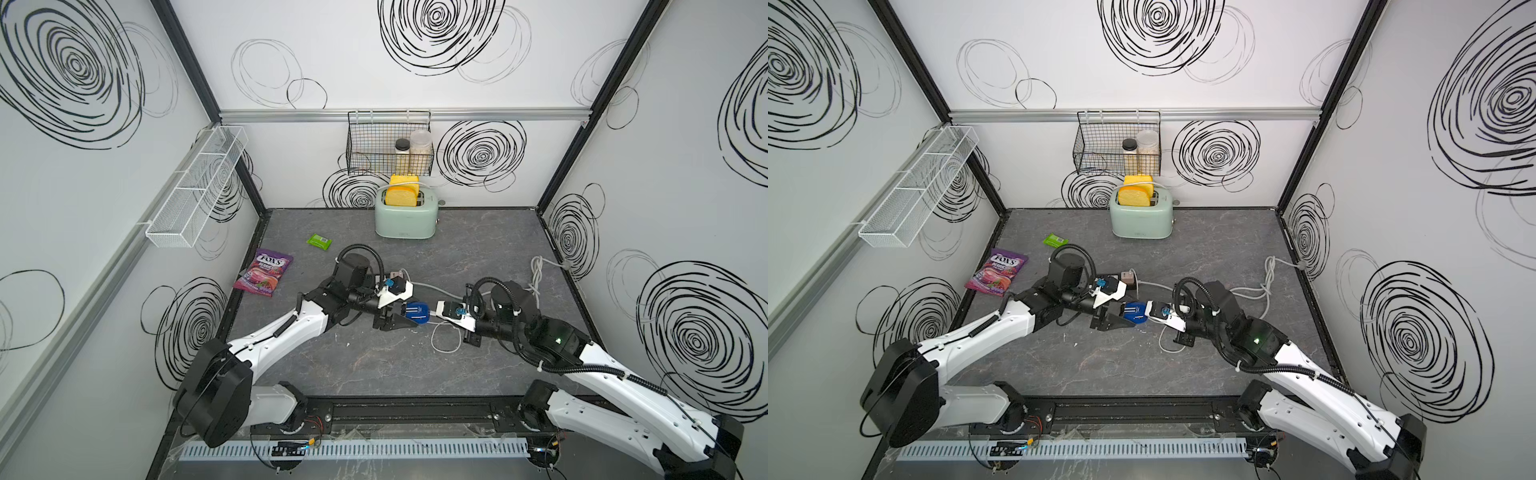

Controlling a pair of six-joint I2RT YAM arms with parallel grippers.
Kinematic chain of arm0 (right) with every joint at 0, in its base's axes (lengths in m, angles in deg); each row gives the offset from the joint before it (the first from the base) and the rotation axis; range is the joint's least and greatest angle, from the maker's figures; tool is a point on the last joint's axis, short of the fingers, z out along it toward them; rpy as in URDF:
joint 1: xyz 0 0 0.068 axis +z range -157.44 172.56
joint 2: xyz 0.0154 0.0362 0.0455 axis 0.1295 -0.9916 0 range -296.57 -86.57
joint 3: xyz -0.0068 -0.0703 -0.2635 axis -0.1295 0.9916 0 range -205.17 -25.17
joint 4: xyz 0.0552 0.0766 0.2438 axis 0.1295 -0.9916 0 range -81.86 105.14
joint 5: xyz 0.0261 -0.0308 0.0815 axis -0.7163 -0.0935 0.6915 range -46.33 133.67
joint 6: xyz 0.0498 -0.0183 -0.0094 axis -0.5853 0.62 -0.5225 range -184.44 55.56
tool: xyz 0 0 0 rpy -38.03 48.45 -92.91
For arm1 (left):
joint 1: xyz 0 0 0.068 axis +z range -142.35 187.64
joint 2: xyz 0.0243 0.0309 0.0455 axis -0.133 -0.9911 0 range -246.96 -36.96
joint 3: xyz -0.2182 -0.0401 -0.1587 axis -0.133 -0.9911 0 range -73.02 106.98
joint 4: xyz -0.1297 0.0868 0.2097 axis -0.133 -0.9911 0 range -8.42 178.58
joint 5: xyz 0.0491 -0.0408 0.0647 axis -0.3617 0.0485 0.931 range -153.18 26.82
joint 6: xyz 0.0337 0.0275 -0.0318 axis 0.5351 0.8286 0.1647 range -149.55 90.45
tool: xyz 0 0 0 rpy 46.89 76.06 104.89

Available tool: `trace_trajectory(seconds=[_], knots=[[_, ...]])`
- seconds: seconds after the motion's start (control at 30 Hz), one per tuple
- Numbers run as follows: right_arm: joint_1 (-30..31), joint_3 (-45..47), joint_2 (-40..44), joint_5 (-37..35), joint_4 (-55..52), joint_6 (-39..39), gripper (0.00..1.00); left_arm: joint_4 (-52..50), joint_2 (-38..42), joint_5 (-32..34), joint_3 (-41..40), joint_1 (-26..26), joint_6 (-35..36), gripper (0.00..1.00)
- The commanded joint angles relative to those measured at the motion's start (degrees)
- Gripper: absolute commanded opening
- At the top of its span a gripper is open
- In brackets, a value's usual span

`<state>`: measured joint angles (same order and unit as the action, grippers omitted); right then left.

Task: Charge the electric shaver
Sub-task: Insert the charging cable into the electric shaver.

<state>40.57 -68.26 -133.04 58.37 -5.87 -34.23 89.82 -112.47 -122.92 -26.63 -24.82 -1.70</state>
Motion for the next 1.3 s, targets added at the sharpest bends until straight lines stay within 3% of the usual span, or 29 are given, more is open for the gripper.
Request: trace_trajectory(seconds=[0.0,0.2,0.37,0.57,0.97,1.27], knots=[[0.95,0.88,-0.1,4.3,5.8,1.37,0.0,3.75,0.78,-4.29,2.13,-1.46,1.09,0.0],[0.83,5.21,2.73,5.86,10.46,-0.15,0.0,8.56,1.76,-6.83,1.37,-1.35,-2.5,0.0],[0.77,8.23,4.72,7.58,15.74,0.18,0.0,3.24,1.35,-8.06,2.27,-2.15,1.57,0.0],[0.38,10.97,5.9,9.01,19.29,0.9,0.0,7.83,2.29,-7.75,0.89,-2.33,-1.58,0.0],[-4.25,8.75,0.59,16.6,17.51,0.53,0.0,1.44,1.76,-8.22,2.5,-3.13,4.7,0.0],[-0.72,9.86,0.06,17.14,20.46,1.88,0.0,15.08,2.75,-8.1,-0.5,-0.72,-4.71,0.0]])
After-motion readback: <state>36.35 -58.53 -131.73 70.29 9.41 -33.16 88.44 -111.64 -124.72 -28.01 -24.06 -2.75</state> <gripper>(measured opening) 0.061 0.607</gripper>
